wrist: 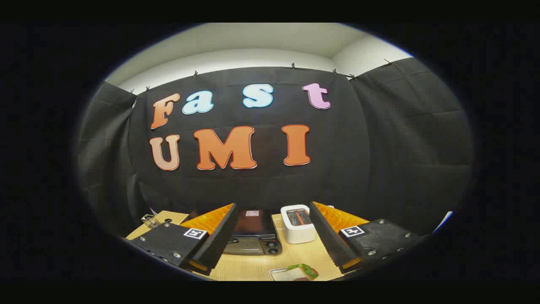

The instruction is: Open the toaster oven, put the food inside, and close the toaster oven door.

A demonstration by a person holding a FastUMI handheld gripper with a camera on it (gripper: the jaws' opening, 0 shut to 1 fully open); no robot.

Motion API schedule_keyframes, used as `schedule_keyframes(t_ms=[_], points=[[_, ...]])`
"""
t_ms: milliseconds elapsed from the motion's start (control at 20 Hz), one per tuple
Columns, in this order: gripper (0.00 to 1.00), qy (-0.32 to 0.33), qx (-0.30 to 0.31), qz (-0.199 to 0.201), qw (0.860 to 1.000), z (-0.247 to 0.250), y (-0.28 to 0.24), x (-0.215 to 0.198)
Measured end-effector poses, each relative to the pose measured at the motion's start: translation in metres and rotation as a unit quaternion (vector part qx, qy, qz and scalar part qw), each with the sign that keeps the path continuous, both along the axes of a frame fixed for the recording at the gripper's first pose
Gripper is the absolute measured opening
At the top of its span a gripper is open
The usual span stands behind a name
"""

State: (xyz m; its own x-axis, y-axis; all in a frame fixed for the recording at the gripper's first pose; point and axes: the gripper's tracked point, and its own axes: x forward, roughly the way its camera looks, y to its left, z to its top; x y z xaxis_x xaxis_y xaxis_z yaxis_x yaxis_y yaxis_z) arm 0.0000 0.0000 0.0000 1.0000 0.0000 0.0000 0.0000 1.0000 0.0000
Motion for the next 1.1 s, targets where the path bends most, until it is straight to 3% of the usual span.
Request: schedule_keyframes(t_ms=[1100], points=[[0.99, 0.013, -0.012, 0.012, 1.000, -0.014, 0.013, 0.006]])
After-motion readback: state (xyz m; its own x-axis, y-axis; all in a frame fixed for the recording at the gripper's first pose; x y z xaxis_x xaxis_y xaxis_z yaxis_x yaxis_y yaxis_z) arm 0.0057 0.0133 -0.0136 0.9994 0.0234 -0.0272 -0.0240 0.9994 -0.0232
